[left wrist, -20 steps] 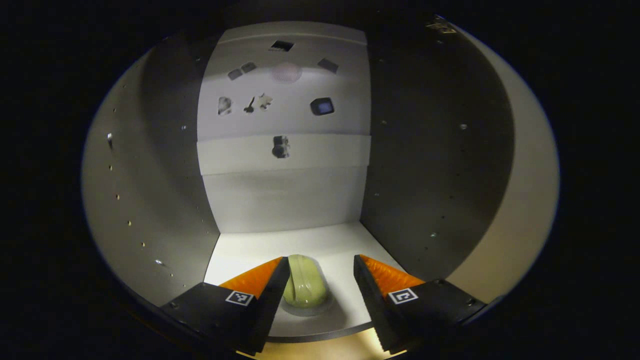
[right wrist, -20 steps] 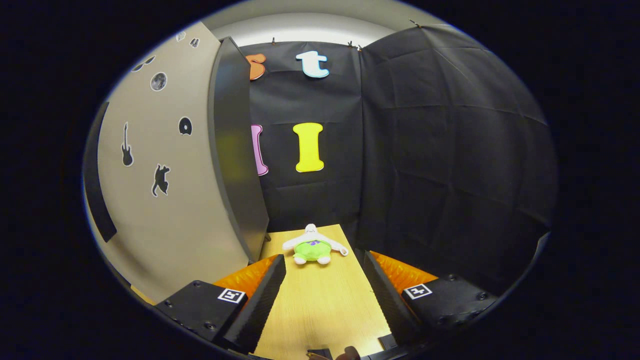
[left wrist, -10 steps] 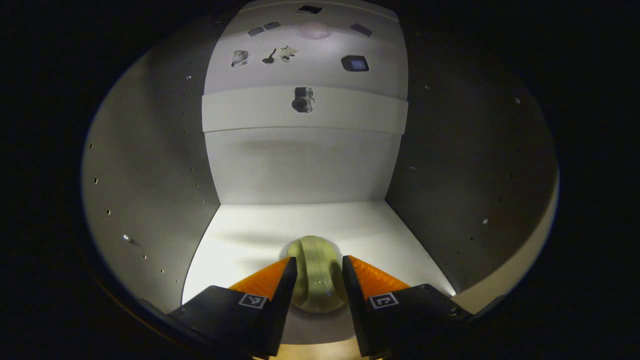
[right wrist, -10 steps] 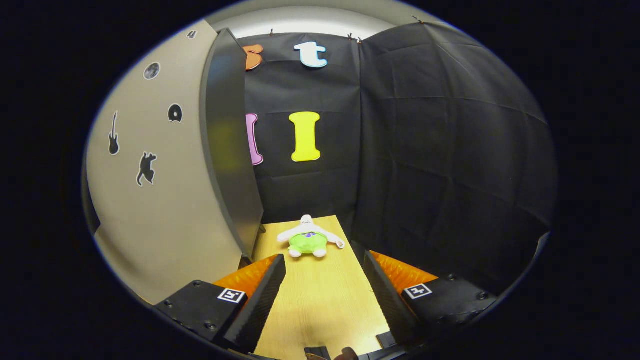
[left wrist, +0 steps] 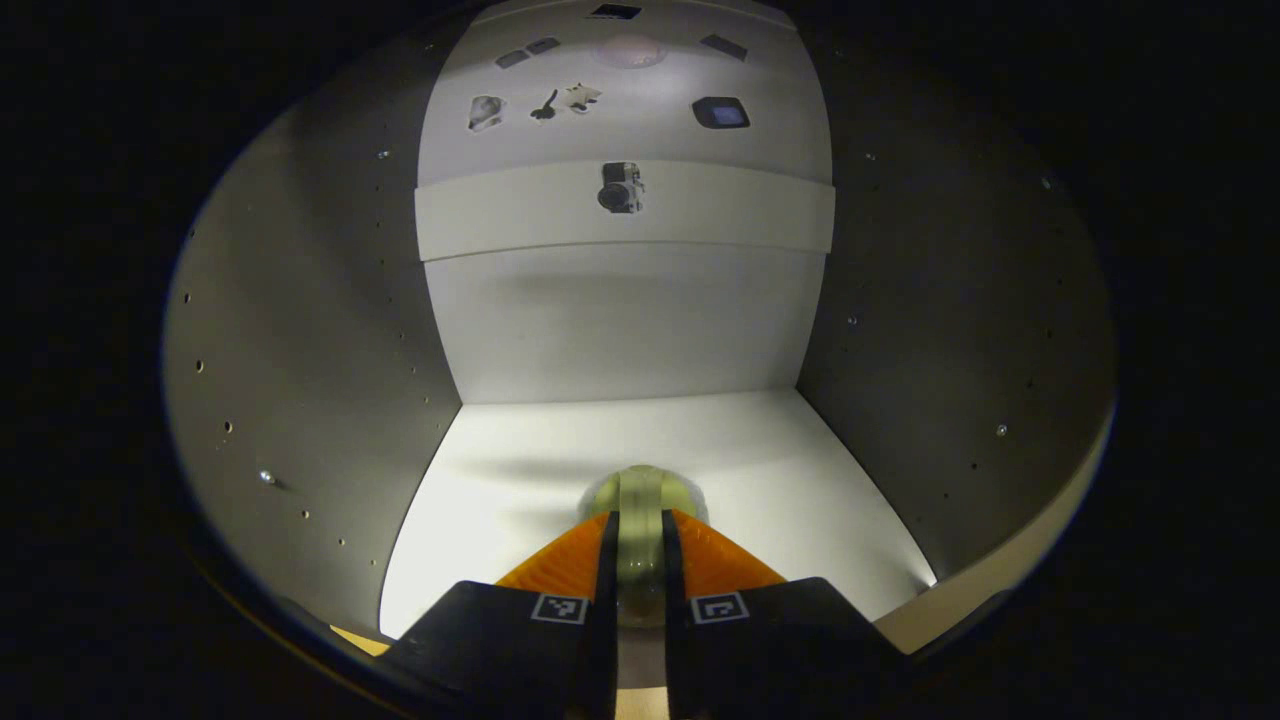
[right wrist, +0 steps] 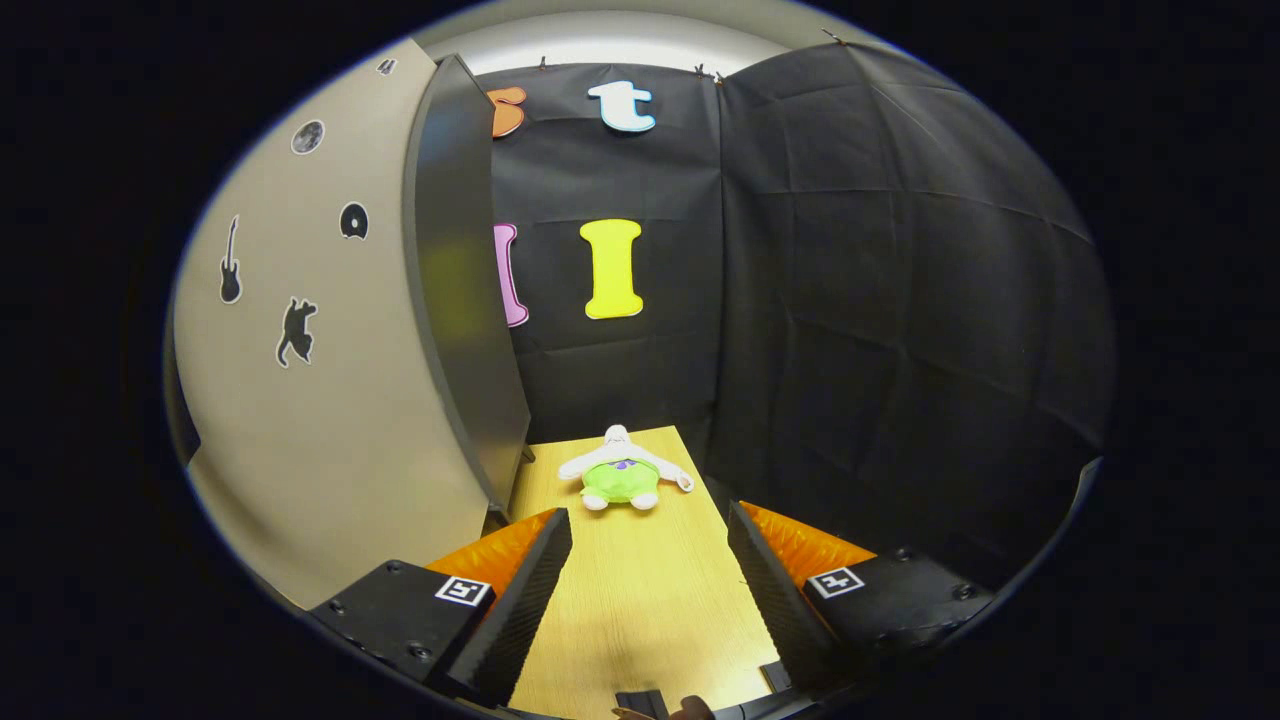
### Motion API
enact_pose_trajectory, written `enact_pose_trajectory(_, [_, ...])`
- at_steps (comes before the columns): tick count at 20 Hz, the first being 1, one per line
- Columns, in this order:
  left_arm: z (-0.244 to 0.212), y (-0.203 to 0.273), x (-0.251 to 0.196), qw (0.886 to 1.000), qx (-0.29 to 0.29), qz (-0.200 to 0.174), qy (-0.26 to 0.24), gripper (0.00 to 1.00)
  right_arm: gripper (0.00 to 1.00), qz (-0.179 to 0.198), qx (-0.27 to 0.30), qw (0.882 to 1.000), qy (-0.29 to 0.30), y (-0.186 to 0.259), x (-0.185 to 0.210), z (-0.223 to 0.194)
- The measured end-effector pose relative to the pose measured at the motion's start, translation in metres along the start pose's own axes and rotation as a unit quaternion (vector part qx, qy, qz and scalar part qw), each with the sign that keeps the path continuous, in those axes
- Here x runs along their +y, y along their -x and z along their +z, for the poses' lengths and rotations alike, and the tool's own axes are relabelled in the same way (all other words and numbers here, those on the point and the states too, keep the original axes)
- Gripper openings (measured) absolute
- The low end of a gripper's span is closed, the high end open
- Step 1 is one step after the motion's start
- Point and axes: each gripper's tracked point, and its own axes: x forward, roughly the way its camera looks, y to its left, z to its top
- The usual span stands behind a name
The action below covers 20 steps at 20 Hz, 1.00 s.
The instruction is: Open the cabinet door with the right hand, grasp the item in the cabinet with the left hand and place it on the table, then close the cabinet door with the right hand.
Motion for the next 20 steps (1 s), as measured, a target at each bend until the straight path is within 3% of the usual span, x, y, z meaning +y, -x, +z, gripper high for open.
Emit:
enact_pose_trajectory(7, [-0.003, 0.1, 0.001, 0.999, -0.037, -0.008, 0.003, 0.22, 0.99, 0.018, -0.016, 1.0, -0.003, 0.024, 0.019, 0.006])
enact_pose_trajectory(11, [-0.033, 0.167, -0.01, 0.998, -0.045, -0.05, 0.003, 0.23, 0.99, 0.034, -0.023, 0.999, -0.008, 0.046, 0.037, 0.005])
enact_pose_trajectory(14, [-0.062, 0.208, -0.007, 0.997, -0.054, -0.05, -0.018, 0.23, 0.99, 0.038, -0.027, 0.999, -0.005, 0.066, 0.048, 0.001])
enact_pose_trajectory(18, [-0.117, 0.249, -0.017, 0.996, -0.026, -0.084, 0.017, 0.22, 0.99, 0.022, -0.033, 0.999, -0.002, 0.099, 0.052, -0.001])
enact_pose_trajectory(20, [-0.143, 0.262, -0.015, 0.996, -0.019, -0.084, 0.018, 0.22, 0.99, 0.022, -0.043, 0.999, 0.001, 0.119, 0.056, -0.001])
